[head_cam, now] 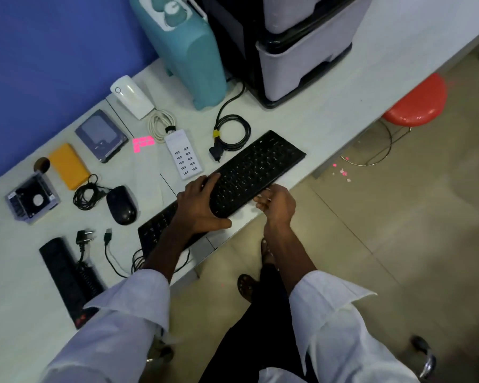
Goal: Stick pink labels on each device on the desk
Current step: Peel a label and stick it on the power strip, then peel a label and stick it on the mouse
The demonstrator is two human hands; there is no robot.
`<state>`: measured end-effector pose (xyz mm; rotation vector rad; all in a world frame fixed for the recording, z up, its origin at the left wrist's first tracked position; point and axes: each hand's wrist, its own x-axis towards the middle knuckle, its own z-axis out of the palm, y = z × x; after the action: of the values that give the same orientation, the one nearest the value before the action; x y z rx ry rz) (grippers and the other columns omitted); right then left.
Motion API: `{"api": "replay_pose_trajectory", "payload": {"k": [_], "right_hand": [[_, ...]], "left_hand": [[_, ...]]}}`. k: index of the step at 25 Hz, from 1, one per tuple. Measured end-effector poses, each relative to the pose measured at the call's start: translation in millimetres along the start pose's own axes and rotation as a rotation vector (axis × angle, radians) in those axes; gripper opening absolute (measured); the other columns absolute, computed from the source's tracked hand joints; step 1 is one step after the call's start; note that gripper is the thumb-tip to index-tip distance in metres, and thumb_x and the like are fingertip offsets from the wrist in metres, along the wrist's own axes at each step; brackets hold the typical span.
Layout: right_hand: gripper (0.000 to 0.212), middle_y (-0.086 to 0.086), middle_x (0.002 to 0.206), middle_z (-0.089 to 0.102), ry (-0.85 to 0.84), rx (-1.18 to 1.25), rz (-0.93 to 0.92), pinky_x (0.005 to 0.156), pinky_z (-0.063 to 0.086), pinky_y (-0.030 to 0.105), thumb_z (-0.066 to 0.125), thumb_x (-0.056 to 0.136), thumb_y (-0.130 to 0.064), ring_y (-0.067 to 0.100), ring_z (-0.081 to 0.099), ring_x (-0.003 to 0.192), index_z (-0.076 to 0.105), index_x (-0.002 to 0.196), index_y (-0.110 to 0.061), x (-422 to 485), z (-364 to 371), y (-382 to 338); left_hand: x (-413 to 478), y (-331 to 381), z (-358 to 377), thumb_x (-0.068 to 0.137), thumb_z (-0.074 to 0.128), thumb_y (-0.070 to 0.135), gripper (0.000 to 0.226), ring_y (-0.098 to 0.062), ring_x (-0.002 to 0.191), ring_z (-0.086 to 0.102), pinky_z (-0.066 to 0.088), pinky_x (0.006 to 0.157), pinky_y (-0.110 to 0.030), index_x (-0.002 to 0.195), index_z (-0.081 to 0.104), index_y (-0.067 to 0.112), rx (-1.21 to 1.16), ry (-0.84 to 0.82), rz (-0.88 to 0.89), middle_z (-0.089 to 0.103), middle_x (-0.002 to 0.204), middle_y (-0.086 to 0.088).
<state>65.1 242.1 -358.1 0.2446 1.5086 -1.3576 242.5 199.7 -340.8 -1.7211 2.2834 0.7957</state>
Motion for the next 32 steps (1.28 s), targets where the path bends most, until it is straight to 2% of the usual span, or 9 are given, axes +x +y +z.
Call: {"api": "replay_pose_trajectory", "payload": {"k": [4, 9, 13, 17, 18, 21, 27, 32], "right_hand": [[0.013, 0.017, 0.075, 0.063, 0.031, -0.088, -0.112, 0.052, 0.053, 0.029, 0.052, 0.088, 0.000, 0.027, 0.064, 0.058, 0.063, 0.084, 0.001, -7, -15, 11], [0.010, 0.019, 0.074, 0.065, 0.060, -0.173, -0.126, 0.051, 0.053, 0.029, 0.057, 0.087, 0.003, 0.029, 0.063, 0.055, 0.064, 0.092, 0.008, 0, -22, 23], [0.004, 0.016, 0.075, 0.067, 0.097, -0.229, -0.146, 0.050, 0.052, 0.029, 0.061, 0.086, -0.002, 0.026, 0.063, 0.055, 0.063, 0.090, -0.002, -2, -24, 28], [0.010, 0.013, 0.075, 0.065, 0.125, -0.371, -0.310, 0.060, 0.055, 0.038, 0.065, 0.082, -0.009, 0.025, 0.061, 0.060, 0.063, 0.091, -0.010, -10, -8, 36], [0.010, 0.013, 0.075, 0.065, 0.094, -0.391, -0.338, 0.062, 0.057, 0.040, 0.066, 0.081, -0.009, 0.027, 0.061, 0.062, 0.064, 0.090, -0.012, -13, 0, 36], [0.008, 0.010, 0.074, 0.063, -0.063, -0.436, -0.381, 0.057, 0.053, 0.034, 0.066, 0.084, -0.005, 0.024, 0.058, 0.063, 0.066, 0.087, -0.012, -27, 28, 39], [0.002, 0.009, 0.072, 0.066, -0.317, -0.599, -0.454, 0.068, 0.058, 0.045, 0.070, 0.086, -0.009, 0.020, 0.062, 0.065, 0.068, 0.086, -0.010, -47, 88, 56], [0.011, 0.002, 0.074, 0.071, -0.455, -0.689, -0.504, 0.072, 0.059, 0.046, 0.068, 0.082, -0.002, 0.016, 0.066, 0.070, 0.070, 0.081, -0.012, -41, 134, 72]], "left_hand": [[-5, -4, 23, 0.041, 0.066, 0.067, 0.125, -0.028, 0.134, 0.030, 0.027, 0.107, -0.049, 0.150, 0.015, 0.035, 0.079, 0.151, 0.051, 0.028, 0.150, -0.007], [-8, -7, 37, 0.045, 0.064, 0.074, 0.124, -0.030, 0.137, 0.028, 0.027, 0.107, -0.050, 0.151, 0.019, 0.029, 0.129, 0.235, 0.065, 0.026, 0.152, -0.011], [-10, -11, 42, 0.049, 0.062, 0.078, 0.123, -0.031, 0.143, 0.021, 0.024, 0.109, -0.053, 0.152, 0.016, 0.027, 0.117, 0.217, 0.055, 0.017, 0.158, -0.012], [-18, -15, 37, 0.055, 0.061, 0.080, 0.119, -0.029, 0.144, 0.017, 0.020, 0.113, -0.053, 0.152, 0.017, 0.027, 0.071, 0.211, 0.057, 0.016, 0.159, -0.009], [-20, -18, 35, 0.057, 0.060, 0.081, 0.115, -0.028, 0.144, 0.019, 0.020, 0.114, -0.052, 0.151, 0.020, 0.027, 0.045, 0.233, 0.054, 0.018, 0.159, -0.008], [-28, -35, 25, 0.066, 0.059, 0.073, 0.096, -0.027, 0.141, 0.028, 0.025, 0.112, -0.048, 0.145, 0.035, 0.025, -0.024, 0.319, 0.025, 0.030, 0.155, -0.006], [-35, -83, 6, 0.080, 0.063, 0.050, 0.059, -0.022, 0.129, 0.045, 0.033, 0.103, -0.041, 0.132, 0.053, 0.023, -0.127, 0.481, -0.106, 0.052, 0.139, -0.002], [-22, -115, -9, 0.081, 0.061, 0.044, 0.047, -0.021, 0.115, 0.056, 0.045, 0.094, -0.044, 0.123, 0.060, 0.021, -0.246, 0.584, -0.193, 0.063, 0.125, 0.000]]}}
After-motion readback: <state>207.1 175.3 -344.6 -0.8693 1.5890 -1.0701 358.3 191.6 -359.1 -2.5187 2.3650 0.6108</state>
